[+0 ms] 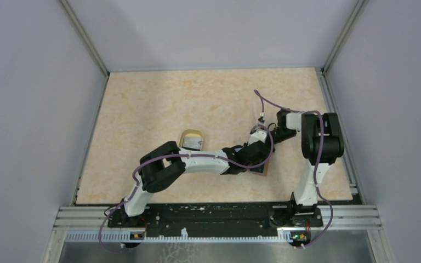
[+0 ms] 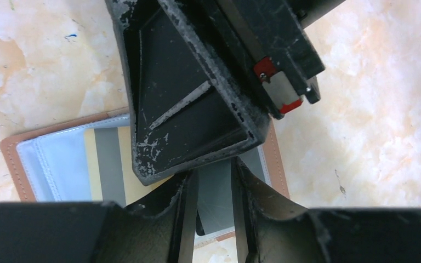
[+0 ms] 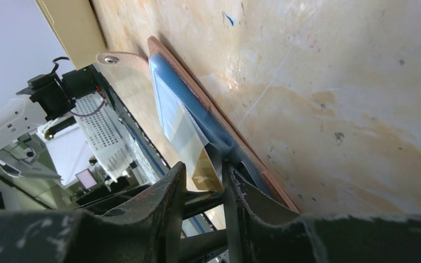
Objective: Put the credit cards into the card holder
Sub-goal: Insert the credit card into the card holder.
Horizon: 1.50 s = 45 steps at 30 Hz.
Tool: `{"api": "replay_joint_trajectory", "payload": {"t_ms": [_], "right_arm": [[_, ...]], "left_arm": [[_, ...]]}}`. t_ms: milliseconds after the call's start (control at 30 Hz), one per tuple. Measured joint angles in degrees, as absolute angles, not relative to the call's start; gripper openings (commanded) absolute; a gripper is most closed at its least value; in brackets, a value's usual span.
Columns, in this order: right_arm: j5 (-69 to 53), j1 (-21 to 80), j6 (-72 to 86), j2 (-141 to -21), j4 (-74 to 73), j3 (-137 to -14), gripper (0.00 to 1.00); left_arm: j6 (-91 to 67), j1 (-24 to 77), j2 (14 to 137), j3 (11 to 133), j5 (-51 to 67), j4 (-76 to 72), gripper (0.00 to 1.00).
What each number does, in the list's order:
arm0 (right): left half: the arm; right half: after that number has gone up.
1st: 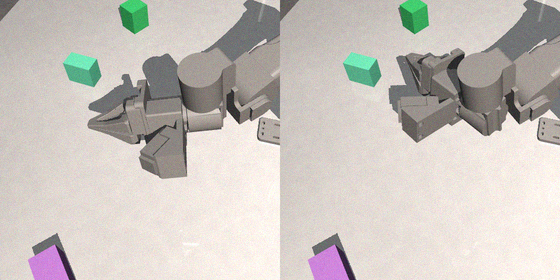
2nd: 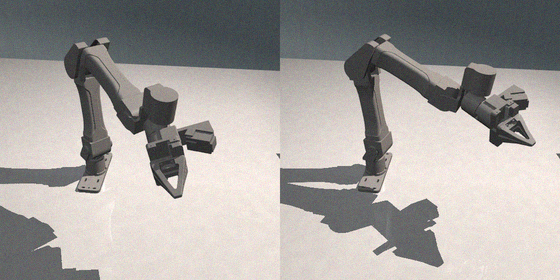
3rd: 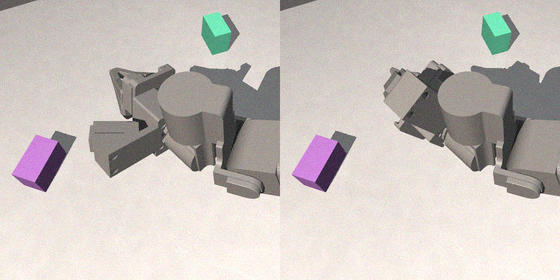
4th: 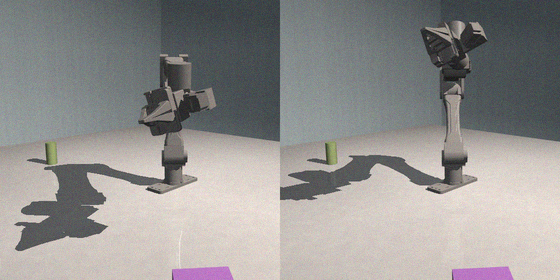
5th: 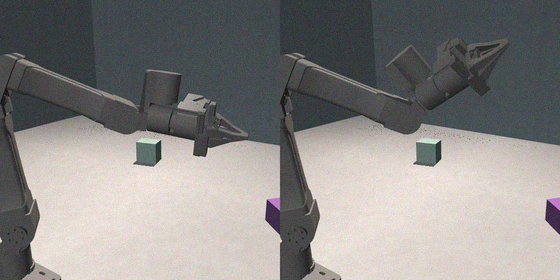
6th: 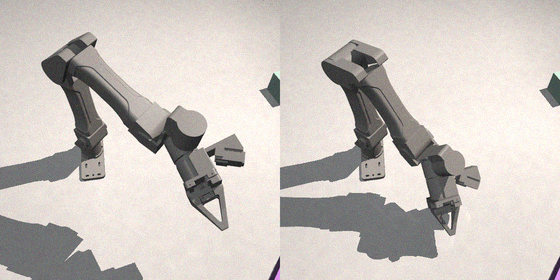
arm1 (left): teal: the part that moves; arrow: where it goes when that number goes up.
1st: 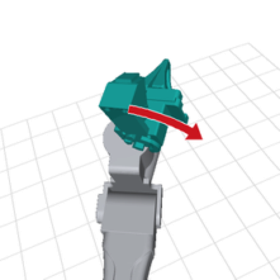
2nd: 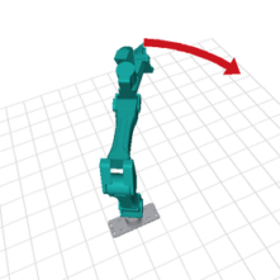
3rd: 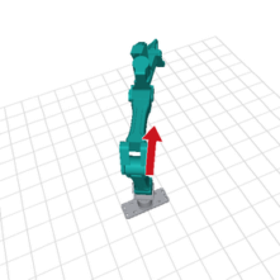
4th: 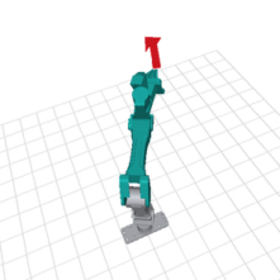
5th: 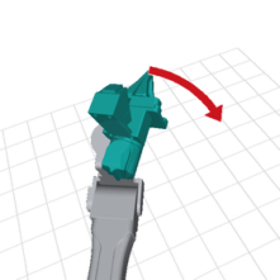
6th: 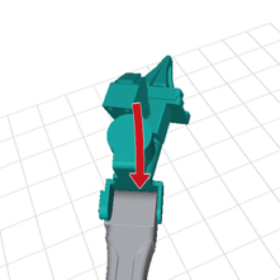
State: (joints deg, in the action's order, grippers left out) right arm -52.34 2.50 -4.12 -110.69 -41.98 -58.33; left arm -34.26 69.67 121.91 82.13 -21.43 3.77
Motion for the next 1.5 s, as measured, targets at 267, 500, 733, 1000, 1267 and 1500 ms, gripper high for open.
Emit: {"api": "replay_joint_trajectory", "payload": {"t_ms": [267, 500, 733, 1000, 1267, 1500], "right_arm": [[-51.0, 2.44, -4.97, -109.43, -41.19, -59.02, 0.32], [-49.91, 1.58, -5.82, -107.94, -40.95, -59.02, 0.33], [-49.28, 0.56, -6.61, -104.57, -41.15, -59.02, 0.33], [-49.28, 0.56, -8.14, -99.37, -41.06, -58.92, 0.33], [-49.36, 0.56, -9.37, -93.03, -39.51, -57.93, 0.33], [-49.36, 0.56, -10.98, -86.52, -38.04, -56.51, 0.31]], "left_arm": [[-35.14, 69.58, 121.95, 82.17, -24.93, 5.17, 0.35], [-35.4, 69.56, 122.04, 82.17, -27.07, 6.11, 0.35], [-35.55, 69.23, 122.04, 82.17, -29.78, 6.94, 0.35], [-34.7, 69.12, 120.6, 81.17, -30.52, 8.27, 0.37], [-32.67, 68.99, 112.99, 76.42, -31.31, 8.54, 0.38], [-28.56, 68.99, 104.31, 69.3, -30.65, 4.6, 0.39]]}}
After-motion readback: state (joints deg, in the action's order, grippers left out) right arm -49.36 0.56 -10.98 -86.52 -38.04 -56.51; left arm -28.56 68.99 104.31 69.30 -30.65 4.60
